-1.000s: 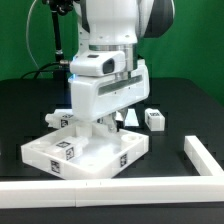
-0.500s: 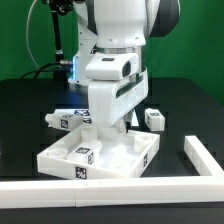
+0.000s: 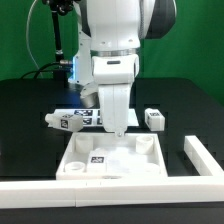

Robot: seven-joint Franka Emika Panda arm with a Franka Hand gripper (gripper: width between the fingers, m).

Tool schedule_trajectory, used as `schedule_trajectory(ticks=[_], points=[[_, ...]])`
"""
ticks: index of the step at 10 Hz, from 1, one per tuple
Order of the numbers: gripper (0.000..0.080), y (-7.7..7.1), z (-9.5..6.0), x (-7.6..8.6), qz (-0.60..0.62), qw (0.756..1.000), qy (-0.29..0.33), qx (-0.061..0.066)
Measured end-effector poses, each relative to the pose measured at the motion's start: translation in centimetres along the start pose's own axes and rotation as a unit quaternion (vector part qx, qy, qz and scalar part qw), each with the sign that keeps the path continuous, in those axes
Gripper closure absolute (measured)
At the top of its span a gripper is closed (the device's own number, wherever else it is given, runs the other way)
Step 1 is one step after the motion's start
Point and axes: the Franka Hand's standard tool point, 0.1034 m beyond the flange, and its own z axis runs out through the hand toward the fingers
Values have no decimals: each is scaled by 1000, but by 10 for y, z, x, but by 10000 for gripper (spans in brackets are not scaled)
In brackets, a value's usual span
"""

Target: Assemble one leg

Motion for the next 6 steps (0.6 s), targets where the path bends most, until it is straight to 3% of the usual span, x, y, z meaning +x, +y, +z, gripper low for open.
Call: schedule_trajectory(ticks=[5,6], points=[[745,-2,0,1,5,1000,-1,0],[745,1,0,6,-13,1000,1,-9]])
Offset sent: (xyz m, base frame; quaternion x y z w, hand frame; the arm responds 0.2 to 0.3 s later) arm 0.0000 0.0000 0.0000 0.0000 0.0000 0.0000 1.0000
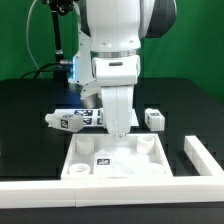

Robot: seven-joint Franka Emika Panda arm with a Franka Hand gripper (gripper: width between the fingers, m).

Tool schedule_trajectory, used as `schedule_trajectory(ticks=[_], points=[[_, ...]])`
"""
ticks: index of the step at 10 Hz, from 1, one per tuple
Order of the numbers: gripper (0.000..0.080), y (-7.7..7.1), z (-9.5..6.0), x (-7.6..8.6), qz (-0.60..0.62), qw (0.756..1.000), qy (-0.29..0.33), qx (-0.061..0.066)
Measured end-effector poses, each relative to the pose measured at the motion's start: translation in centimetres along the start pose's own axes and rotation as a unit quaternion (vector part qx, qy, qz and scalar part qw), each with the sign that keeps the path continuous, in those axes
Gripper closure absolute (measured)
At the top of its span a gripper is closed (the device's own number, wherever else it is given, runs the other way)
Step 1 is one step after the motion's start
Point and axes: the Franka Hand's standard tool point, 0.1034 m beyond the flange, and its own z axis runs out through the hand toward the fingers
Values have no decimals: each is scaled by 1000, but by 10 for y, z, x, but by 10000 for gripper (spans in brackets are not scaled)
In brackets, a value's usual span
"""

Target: Assemble one leg

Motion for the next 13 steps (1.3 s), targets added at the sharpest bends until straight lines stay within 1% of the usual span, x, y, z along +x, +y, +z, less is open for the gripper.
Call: schedule_trajectory(ticks=[1,3,4,7,8,9,13], points=[[745,0,1,9,-11,1000,4,-3],[745,0,2,25,-34,999,5,0],[745,0,2,27,-35,999,5,4],[745,0,3,36,-33,999,5,24],[745,0,3,41,-19,999,6,25],[745,-1,3,44,-13,1000,7,23],[745,-2,3,42,-6,1000,7,23]])
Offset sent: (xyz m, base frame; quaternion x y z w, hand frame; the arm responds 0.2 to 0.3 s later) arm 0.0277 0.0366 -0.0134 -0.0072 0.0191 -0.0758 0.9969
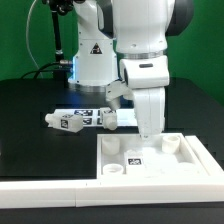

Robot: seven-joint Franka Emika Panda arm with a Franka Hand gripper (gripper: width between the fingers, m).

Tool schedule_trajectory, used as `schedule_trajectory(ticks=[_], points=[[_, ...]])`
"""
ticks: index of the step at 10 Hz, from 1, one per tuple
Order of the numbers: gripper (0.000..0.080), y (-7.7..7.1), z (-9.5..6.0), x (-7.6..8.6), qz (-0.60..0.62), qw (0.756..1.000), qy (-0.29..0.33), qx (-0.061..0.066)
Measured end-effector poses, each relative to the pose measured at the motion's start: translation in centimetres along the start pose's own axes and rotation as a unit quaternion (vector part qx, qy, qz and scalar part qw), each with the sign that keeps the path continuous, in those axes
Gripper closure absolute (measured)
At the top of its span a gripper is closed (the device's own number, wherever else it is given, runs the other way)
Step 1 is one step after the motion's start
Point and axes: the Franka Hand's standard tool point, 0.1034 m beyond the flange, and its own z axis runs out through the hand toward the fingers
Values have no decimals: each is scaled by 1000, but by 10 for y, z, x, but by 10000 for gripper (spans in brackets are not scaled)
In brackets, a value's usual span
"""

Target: Assemble one leg

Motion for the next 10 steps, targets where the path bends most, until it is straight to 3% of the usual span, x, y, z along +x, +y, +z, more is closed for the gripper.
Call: schedule_trajectory(ticks=[2,8,9,10], points=[[745,1,0,-1,-25,1000,4,-7],[745,1,1,2,-18,1000,8,-8],[535,1,1,1,-18,1000,8,-8],[535,1,-1,1,-10,1000,7,-9]])
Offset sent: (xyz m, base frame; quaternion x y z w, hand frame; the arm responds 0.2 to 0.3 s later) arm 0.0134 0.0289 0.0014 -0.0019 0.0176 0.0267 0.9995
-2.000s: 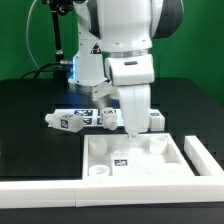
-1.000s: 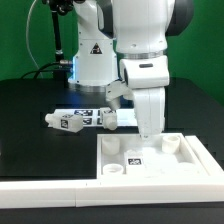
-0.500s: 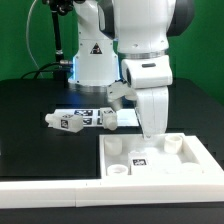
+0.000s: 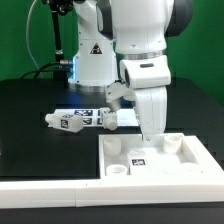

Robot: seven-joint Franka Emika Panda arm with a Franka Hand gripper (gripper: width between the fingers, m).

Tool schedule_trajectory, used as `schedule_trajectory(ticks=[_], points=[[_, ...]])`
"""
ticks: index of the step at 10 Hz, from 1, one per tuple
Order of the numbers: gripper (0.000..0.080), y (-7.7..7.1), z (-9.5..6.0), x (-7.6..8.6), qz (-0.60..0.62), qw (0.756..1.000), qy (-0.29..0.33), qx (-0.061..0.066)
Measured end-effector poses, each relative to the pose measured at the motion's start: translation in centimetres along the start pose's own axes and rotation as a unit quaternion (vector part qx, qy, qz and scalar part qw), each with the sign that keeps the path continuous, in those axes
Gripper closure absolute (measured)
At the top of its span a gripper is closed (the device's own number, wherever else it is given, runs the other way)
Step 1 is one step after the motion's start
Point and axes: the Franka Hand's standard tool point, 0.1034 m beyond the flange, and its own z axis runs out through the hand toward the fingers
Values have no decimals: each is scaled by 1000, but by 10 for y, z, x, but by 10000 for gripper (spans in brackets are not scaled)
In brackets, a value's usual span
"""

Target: Assemble one leg

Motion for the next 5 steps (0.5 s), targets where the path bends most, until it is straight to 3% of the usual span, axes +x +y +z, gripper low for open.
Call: schedule_trajectory(ticks=[1,2,3,4,5], points=[[352,-2,-12,1,37,999,-3,-6],[222,-13,-23,6,71,997,-8,-11],[222,-22,-31,18,96,995,-13,-21],[163,-30,-35,35,134,990,-19,-26],[152,-35,-32,47,181,983,-20,-25]])
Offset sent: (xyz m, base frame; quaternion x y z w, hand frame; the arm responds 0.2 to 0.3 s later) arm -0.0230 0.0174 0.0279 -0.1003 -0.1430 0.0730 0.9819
